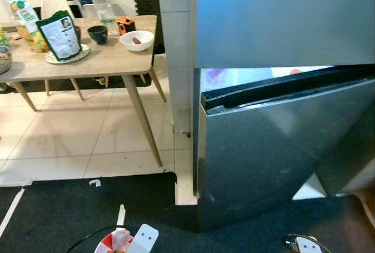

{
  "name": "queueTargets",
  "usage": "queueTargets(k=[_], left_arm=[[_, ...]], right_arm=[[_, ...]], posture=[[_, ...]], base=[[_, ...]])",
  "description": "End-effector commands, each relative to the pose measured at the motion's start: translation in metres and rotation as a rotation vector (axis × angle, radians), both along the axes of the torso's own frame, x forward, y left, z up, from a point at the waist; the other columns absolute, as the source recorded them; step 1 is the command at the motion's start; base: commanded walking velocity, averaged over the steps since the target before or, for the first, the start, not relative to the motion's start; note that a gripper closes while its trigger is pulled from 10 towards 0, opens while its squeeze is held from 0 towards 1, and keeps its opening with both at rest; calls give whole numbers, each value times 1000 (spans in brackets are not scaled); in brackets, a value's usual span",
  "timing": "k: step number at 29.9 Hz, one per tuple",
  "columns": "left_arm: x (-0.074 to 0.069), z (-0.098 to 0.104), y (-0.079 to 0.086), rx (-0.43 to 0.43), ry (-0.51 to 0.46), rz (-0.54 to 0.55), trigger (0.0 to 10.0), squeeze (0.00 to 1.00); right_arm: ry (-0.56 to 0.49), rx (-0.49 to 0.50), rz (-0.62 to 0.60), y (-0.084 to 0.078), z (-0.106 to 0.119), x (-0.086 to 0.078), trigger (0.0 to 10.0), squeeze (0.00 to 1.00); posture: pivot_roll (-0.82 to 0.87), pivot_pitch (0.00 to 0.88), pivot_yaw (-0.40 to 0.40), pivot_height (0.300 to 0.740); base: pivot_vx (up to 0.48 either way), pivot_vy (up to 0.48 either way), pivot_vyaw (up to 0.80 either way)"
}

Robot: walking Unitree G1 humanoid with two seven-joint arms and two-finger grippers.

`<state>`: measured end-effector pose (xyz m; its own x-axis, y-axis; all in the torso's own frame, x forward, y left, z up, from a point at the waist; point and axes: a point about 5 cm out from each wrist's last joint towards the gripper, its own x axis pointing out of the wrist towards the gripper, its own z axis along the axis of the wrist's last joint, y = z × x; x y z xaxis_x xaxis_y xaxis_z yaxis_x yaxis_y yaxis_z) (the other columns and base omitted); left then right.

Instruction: Restocking fridge

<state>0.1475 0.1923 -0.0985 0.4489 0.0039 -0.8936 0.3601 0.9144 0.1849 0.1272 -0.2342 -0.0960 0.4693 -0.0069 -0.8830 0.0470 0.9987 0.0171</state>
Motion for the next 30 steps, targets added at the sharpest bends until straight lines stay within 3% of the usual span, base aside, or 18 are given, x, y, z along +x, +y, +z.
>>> queueTargets(k=[1, 8, 21, 30], left_arm=[[-22, -7, 4, 19, 85, -1, 10000, 0], [-22, -7, 4, 15, 84, 0, 10000, 0], [-22, -7, 5, 2, 82, -3, 10000, 0], [-22, -7, 5, -4, 82, 9, 10000, 0]], right_arm=[[-11, -8, 5, -2, 2, 4, 10000, 0], [-4, -6, 15, 0, 1, 2, 10000, 0], [-1, -8, 26, 0, 1, 2, 10000, 0], [3, -7, 36, 2, 0, 0, 10000, 0]], posture=[[-65, 78, -16, 740], [-66, 78, -17, 740], [-67, 78, -17, 740], [-67, 76, -17, 740]], base=[[-292, 0, 0], [-288, 0, 0], [0, 0, 0], [0, -461, 0]])
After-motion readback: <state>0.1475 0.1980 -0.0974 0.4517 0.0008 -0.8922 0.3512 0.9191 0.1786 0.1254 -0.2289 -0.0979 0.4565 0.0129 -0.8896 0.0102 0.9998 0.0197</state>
